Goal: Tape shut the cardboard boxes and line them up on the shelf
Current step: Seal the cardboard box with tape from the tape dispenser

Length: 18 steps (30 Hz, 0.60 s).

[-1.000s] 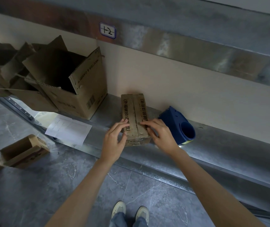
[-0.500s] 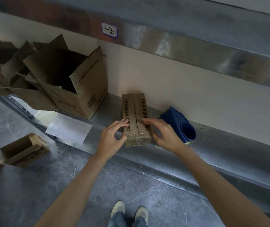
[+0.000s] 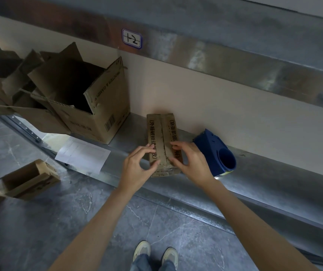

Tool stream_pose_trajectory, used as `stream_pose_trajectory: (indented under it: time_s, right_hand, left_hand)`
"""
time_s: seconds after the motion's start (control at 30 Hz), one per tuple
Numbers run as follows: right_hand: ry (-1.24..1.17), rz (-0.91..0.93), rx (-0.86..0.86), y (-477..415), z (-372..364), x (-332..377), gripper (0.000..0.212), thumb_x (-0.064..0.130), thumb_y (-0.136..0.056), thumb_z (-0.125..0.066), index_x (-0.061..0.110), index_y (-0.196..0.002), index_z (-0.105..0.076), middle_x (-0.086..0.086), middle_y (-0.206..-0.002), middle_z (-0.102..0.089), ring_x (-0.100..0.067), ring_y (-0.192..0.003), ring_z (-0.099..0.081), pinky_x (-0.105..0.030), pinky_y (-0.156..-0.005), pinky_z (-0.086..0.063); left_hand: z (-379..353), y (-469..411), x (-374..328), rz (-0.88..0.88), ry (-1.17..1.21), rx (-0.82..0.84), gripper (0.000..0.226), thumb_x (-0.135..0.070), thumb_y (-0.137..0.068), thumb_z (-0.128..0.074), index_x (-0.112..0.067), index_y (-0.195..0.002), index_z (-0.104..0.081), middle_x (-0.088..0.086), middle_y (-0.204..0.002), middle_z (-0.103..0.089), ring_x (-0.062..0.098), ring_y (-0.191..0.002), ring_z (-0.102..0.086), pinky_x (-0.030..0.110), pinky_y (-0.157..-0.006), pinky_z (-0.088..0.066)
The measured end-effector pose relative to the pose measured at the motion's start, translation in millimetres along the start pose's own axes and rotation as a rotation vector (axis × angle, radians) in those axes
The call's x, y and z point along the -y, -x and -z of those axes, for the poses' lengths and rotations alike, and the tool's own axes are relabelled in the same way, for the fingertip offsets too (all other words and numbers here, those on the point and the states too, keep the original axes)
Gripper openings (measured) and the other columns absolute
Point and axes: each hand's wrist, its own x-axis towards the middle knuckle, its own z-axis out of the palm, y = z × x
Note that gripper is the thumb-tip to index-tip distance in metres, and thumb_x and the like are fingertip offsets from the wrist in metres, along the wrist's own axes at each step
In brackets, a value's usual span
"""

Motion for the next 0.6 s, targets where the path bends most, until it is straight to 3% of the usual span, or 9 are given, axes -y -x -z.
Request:
stream_pose_trajectory:
  time_s: [0.2, 0.37, 0.5, 0.6]
  right_hand:
    - [0.034, -0.043, -0.027, 2.6, -7.8, 4.7, 0.045, 0.034, -0.082, -0.076, 0.018, -0.122, -0.061, 0.004, -0.112, -0.063, -0.014, -0.102, -0.052, -0.029, -0.075, -0.05]
    - [0.068, -0.075, -0.026, 2.2, -10.9, 9.8, 0.048, 0.041, -0.082, -0.074, 0.022, -0.123, -0.059, 0.006, -0.114, -0.061, -0.013, -0.104, -0.048, -0.029, -0.073, -0.049]
    - [0.022, -0.02, 0.1, 5.0, 2.2, -0.7, 0.065, 0.059, -0.079, -0.068, 0.023, -0.132, -0.054, 0.007, -0.119, -0.058, -0.011, -0.108, -0.047, -0.027, -0.08, -0.048]
    - [0.123, 0.028, 0.158, 6.7, 3.8, -5.8, 0.063, 0.048, -0.078, -0.075, 0.023, -0.132, -0.054, 0.006, -0.122, -0.057, -0.014, -0.111, -0.046, -0.035, -0.08, -0.053]
  left_hand:
    - [-5.2, 5.0, -8.8, 0.017, -0.041, -0.024, 0.036, -0.025, -0.078, -0.079, -0.013, -0.11, -0.068, -0.006, -0.12, -0.065, 0.004, -0.125, -0.054, 0.026, -0.104, -0.046]
    - [-10.0, 7.2, -13.5, 0.023, -0.079, -0.052, 0.041, -0.029, -0.079, -0.079, -0.016, -0.115, -0.066, -0.009, -0.123, -0.062, 0.002, -0.124, -0.053, 0.029, -0.102, -0.048]
    - [-0.4, 8.7, -4.7, -0.026, -0.053, 0.063, 0.052, -0.039, -0.081, -0.077, -0.015, -0.125, -0.063, -0.01, -0.134, -0.058, 0.0, -0.131, -0.047, 0.017, -0.108, -0.039]
    - [6.7, 6.5, 2.8, -0.073, -0.073, 0.128, 0.059, -0.044, -0.078, -0.076, -0.015, -0.128, -0.062, -0.01, -0.137, -0.056, 0.001, -0.134, -0.045, 0.015, -0.109, -0.037]
